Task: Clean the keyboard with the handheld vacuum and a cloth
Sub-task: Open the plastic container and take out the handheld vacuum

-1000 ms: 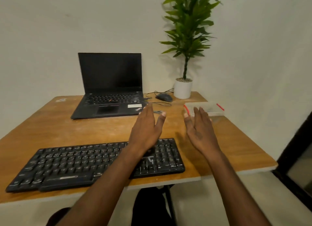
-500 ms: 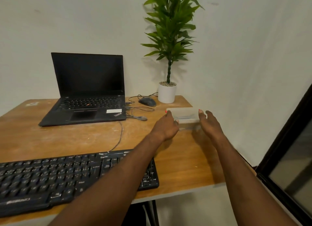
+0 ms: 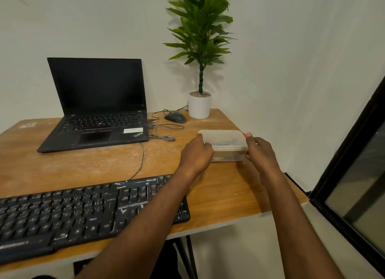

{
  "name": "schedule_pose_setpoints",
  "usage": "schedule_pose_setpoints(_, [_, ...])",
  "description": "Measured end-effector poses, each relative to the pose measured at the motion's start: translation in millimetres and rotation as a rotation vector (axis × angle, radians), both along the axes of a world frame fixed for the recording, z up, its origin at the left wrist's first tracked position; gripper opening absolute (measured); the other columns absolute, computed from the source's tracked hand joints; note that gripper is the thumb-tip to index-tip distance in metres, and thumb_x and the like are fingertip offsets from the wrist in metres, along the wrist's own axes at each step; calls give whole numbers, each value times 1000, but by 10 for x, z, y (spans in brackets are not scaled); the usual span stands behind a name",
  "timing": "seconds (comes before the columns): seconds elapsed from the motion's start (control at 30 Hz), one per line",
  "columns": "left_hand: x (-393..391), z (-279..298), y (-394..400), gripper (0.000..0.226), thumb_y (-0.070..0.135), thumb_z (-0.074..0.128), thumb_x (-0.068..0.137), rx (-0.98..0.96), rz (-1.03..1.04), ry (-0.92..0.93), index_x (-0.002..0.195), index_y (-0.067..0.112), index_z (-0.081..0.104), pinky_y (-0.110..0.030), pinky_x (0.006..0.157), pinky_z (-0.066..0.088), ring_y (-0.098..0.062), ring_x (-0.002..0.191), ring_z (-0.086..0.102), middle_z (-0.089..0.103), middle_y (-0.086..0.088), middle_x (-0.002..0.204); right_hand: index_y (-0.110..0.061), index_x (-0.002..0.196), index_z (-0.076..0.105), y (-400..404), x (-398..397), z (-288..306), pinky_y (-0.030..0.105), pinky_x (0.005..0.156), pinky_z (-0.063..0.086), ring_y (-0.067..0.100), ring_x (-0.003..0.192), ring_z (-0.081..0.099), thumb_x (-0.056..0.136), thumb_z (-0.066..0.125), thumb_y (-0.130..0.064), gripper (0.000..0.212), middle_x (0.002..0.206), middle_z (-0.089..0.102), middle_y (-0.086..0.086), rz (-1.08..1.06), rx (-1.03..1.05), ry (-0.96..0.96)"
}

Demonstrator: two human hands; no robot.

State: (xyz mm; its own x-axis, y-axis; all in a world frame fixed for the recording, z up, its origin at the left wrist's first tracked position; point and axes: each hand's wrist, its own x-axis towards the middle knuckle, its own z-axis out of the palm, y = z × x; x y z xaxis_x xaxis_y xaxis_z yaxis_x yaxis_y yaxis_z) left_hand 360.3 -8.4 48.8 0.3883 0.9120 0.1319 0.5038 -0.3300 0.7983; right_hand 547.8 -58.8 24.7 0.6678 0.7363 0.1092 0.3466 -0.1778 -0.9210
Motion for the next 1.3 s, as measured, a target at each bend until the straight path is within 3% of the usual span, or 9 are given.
schedule_pose_setpoints(0.17, [-276, -2, -576, 34, 23, 42, 111, -5, -21, -76, 140, 15, 57, -37, 95, 50, -18, 113, 60, 65, 0, 133, -29, 124, 65, -507, -176, -22, 51, 96, 56, 23, 109, 65, 89, 40, -76, 64, 121, 67, -2, -43, 33, -7])
schedule_pose_setpoints(0.37, [-470, -48, -1092, 44, 17, 42, 111, 20, -22, -114, 155, 24, 47, -2, 70, 36, 17, 90, 49, 56, 23, 131, -39, 112, 62, -1031, -370, -64, 51, 94, 56, 20, 102, 68, 96, 47, -66, 36, 111, 68, -8, -76, 62, -23])
schedule_pose_setpoints(0.47, [-507, -116, -1205, 48, 16, 44, 110, 36, 1, -135, 157, 23, 46, 9, 78, 30, 32, 97, 47, 53, 27, 132, -37, 115, 63, -1169, -401, -89, 51, 91, 57, 19, 102, 68, 97, 49, -60, 33, 109, 69, -7, -94, 80, -50])
schedule_pose_setpoints(0.57, [-508, -189, -1222, 50, 21, 46, 110, 82, 29, -112, 159, 24, 44, -14, 103, 41, 0, 131, 54, 55, 12, 153, -33, 119, 65, -1220, -393, -112, 51, 89, 58, 17, 99, 68, 97, 53, -54, 33, 106, 70, -7, -126, 94, -77])
schedule_pose_setpoints(0.63, [-505, -209, -1216, 48, 24, 48, 109, 79, 42, -127, 158, 24, 47, -29, 112, 44, -8, 133, 57, 56, 9, 153, -32, 118, 65, -1225, -387, -122, 51, 87, 59, 17, 96, 68, 97, 55, -52, 31, 103, 71, -8, -144, 97, -91])
schedule_pose_setpoints(0.7, [-493, -208, -1200, 44, 27, 49, 110, 88, 56, -119, 154, 25, 52, -30, 107, 47, -8, 127, 61, 60, 9, 148, -31, 114, 66, -1219, -365, -125, 51, 86, 59, 19, 94, 69, 97, 57, -50, 27, 101, 71, -7, -162, 92, -108])
schedule_pose_setpoints(0.87, [-429, -191, -1078, 24, 30, 53, 108, 88, 95, -82, 131, 31, 60, -23, 73, 45, -2, 92, 64, 68, 16, 116, -29, 103, 65, -1200, -298, -104, 50, 80, 60, 22, 85, 70, 95, 61, -46, 19, 92, 70, -10, -207, 84, -155])
schedule_pose_setpoints(1.07, [-359, -193, -1014, 6, 38, 61, 102, 61, 107, -101, 106, 33, 60, -41, 78, 60, -8, 74, 72, 70, 14, 85, -29, 91, 64, -1216, -183, -150, 50, 70, 62, 23, 76, 71, 89, 67, -46, 17, 87, 71, -5, -233, 94, -157])
schedule_pose_setpoints(1.3, [-331, -183, -1003, 18, 31, 63, 101, 22, 124, -120, 118, 31, 55, -43, 76, 62, -11, 71, 74, 71, 12, 85, -24, 83, 69, -1153, -104, -131, 54, 70, 62, 26, 78, 71, 85, 77, -36, 15, 81, 72, -1, -221, 126, -48])
